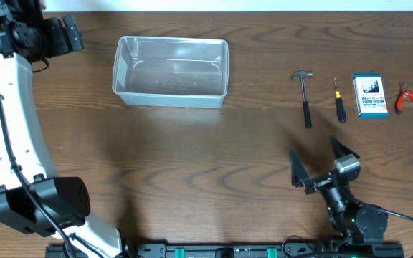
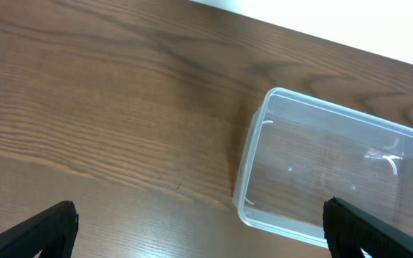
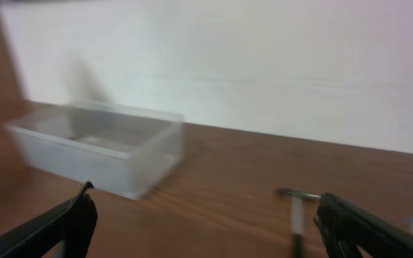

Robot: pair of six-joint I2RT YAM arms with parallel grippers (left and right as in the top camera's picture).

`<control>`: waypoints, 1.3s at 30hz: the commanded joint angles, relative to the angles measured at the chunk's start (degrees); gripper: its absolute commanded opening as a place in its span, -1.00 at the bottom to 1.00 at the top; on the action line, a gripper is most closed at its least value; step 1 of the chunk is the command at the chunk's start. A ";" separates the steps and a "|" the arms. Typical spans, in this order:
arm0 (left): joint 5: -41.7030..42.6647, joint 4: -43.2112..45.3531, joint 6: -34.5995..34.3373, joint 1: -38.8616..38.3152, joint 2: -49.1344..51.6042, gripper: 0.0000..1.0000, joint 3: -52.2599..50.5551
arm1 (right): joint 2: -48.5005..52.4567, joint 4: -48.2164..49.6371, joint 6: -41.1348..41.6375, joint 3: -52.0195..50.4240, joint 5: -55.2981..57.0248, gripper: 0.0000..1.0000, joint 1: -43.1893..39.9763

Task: Pack container
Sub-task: 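Reach the right gripper over the container's right wall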

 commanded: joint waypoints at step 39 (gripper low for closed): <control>-0.70 -5.18 -0.50 0.26 -0.04 0.96 0.76 | 89.81 -43.74 4.42 89.77 -8.33 0.98 4.17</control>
